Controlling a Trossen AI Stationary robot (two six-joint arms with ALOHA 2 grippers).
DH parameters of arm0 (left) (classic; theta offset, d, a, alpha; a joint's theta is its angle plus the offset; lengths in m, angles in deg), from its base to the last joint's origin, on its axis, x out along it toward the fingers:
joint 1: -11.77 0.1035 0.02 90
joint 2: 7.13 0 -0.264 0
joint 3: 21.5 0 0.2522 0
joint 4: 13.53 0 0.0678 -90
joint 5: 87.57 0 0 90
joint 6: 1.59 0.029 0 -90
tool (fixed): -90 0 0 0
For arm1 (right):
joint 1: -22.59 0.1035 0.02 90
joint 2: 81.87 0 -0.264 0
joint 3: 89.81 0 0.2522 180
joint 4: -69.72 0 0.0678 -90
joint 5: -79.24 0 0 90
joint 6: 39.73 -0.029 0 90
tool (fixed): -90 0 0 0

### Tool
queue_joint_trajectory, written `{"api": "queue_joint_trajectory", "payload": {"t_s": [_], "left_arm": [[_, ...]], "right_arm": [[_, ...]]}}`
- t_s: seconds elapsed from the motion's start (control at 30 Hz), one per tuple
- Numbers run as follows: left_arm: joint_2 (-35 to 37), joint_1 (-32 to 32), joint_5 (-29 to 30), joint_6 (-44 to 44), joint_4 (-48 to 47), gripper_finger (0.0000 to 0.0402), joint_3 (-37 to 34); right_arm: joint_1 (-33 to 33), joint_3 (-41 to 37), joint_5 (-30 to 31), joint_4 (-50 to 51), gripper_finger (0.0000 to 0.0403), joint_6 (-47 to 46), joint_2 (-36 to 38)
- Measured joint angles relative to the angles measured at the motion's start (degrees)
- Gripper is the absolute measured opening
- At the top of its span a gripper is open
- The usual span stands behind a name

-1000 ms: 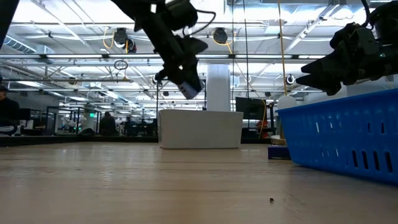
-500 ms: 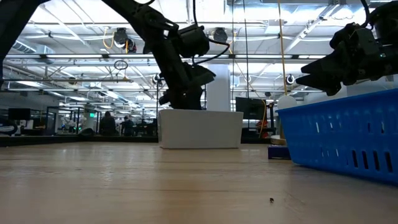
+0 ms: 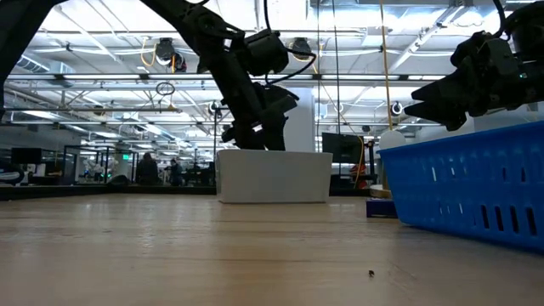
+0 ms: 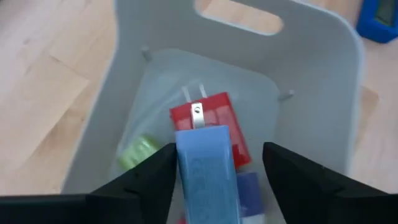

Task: Pick & Place Office items
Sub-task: Put the blue charger adapter into the gray bin, then put the blue timer into the blue bin

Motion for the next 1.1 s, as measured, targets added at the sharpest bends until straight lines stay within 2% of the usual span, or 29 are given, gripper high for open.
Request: {"api": "queue_joint_trajectory", "payload": {"t_s": [0.3,0.47,0.67,0.87,1.1], "left_arm": [[1.1,-1.4,-4.3,-0.9,1.5,0.0267,0.1],[5.4,-2.1,-4.4,-2.3,3.5,0.0258,0.1],[12.7,-2.1,-4.3,0.0,6.1,0.0239,0.1],[18.5,-2.1,-4.3,0.0,8.0,0.0226,0.1],[20.0,-2.2,-4.3,-7.5,8.2,0.0234,0.1]], "right_arm": [[0.0,0.0,0.0,0.0,0.0242,0.0,0.0],[0.0,0.0,0.0,0.0,0.0242,0.0,0.0],[0.0,0.0,0.0,0.0,0.0242,0.3,0.0],[0.0,0.0,0.0,0.0,0.0242,10.3,0.0],[0.0,0.0,0.1,-0.8,0.0242,9.2,0.0]]}}
